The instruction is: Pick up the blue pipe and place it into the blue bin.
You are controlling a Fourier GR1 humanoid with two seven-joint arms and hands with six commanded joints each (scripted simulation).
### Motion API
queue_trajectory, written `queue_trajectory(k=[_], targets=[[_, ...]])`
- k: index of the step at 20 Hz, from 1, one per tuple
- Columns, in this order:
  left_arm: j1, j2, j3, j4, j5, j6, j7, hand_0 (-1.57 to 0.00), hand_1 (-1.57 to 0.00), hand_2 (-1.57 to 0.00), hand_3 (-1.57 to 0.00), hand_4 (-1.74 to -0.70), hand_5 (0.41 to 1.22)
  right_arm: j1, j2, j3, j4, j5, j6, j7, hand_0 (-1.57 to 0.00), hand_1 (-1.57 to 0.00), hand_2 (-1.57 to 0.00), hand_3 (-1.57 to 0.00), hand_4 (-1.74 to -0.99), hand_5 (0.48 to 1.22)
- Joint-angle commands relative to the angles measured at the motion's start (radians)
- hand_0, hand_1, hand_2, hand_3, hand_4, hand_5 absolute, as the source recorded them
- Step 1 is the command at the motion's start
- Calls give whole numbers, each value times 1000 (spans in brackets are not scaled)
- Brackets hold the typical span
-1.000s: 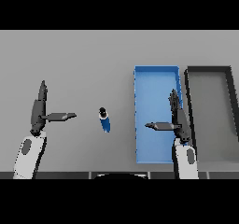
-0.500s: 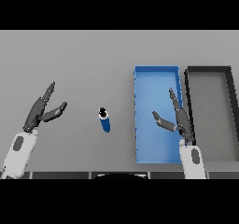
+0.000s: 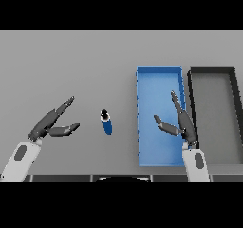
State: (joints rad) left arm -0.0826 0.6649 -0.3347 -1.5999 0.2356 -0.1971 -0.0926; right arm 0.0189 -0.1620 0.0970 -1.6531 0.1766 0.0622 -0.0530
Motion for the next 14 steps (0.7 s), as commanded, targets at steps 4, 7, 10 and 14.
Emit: queue_trajectory(k=[4,7,10,14], targets=[[11,-10,-83,-62,-29,-30,99,1,1,1,1,-1047,483,-11,6,-2,14,-7,3,1,1,1,1,1,-1228,573],[3,-45,-142,-62,-82,-42,105,1,1,1,1,-1084,469,-6,-9,-7,11,-5,8,-12,1,1,1,1,-1213,572],[-8,-97,-183,-53,-117,-34,93,1,1,1,1,-1123,470,-3,11,11,7,10,-1,-1,1,1,1,1,-1210,570],[-53,-187,-208,8,-147,-8,79,1,1,1,1,-1145,486,16,15,4,1,-6,4,-6,1,1,1,1,-1209,556]])
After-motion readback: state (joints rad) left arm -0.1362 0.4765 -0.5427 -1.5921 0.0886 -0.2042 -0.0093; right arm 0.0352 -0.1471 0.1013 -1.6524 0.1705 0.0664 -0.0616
